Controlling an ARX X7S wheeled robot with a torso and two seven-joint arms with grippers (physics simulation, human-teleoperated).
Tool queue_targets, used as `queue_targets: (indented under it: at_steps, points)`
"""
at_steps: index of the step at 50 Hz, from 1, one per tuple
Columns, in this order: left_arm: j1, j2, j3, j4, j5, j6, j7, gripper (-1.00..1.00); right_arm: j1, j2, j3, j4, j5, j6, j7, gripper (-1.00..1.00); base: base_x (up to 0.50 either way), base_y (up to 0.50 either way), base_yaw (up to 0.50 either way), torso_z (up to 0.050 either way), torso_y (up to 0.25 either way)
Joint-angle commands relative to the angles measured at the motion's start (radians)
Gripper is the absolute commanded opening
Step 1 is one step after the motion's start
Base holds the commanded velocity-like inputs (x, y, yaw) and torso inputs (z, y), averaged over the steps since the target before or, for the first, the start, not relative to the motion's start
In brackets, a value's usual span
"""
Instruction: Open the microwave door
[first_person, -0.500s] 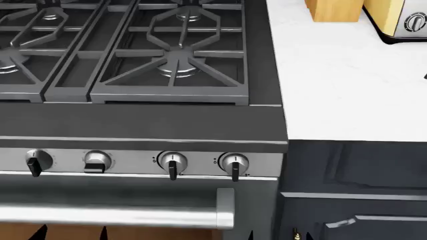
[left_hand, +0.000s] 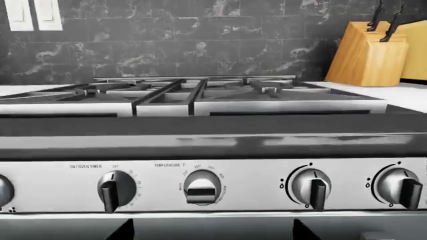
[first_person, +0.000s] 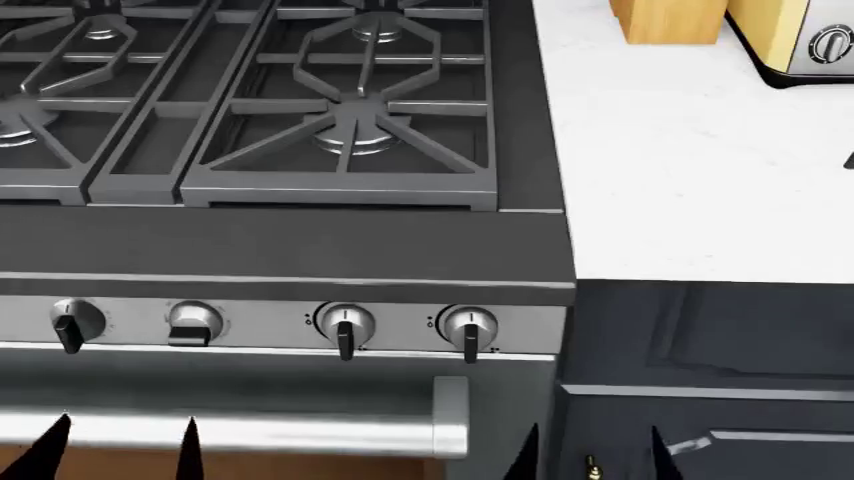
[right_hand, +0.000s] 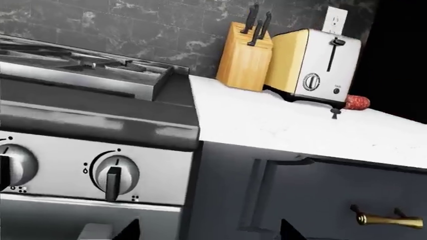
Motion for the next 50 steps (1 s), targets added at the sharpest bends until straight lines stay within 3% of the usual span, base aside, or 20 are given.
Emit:
queue_targets:
  at_steps: [1,13,18,27,30,34,35,50]
  points:
    - [-0.003,-0.037,-0.005,0.273,-0.001,-0.038,-0.044,1.0,0.032,0.03,0.027,-0.208,-0.05,0.083,0.067,1.0,0.0,0.0,0.0,0.0,0.0]
    - [0.003,-0.084,-0.002,0.512,0.032,-0.056,-0.061,1.0,0.011,0.061,0.066,-0.525,0.064,0.151,0.016,1.0,0.0,0.0,0.0,0.0,0.0]
    - [0.008,-0.088,-0.014,0.556,0.028,-0.018,-0.077,1.0,0.014,0.071,0.082,-0.581,0.072,0.148,0.027,1.0,0.0,0.0,0.0,0.0,0.0]
    - [-0.027,-0.118,-0.076,0.679,-0.01,-0.079,-0.096,1.0,0.009,0.084,0.1,-0.695,0.094,0.175,0.036,1.0,0.0,0.0,0.0,0.0,0.0]
    - [-0.052,-0.14,-0.1,0.704,0.062,-0.061,-0.119,1.0,0.005,0.085,0.099,-0.714,0.101,0.178,0.039,1.0,0.0,0.0,0.0,0.0,0.0]
    - [-0.067,-0.149,-0.125,0.719,0.03,-0.092,-0.12,1.0,0.007,0.091,0.105,-0.739,0.116,0.19,0.039,1.0,0.0,0.0,0.0,0.0,0.0]
    - [-0.061,-0.161,-0.171,0.868,-0.094,-0.151,-0.115,1.0,-0.012,0.092,0.135,-0.822,0.151,0.133,0.04,1.0,0.0,0.0,0.0,0.0,0.0]
    - [-0.054,-0.201,-0.17,0.932,-0.122,-0.166,-0.147,1.0,-0.023,0.11,0.132,-0.851,0.162,0.108,0.054,1.0,0.0,0.0,0.0,0.0,0.0]
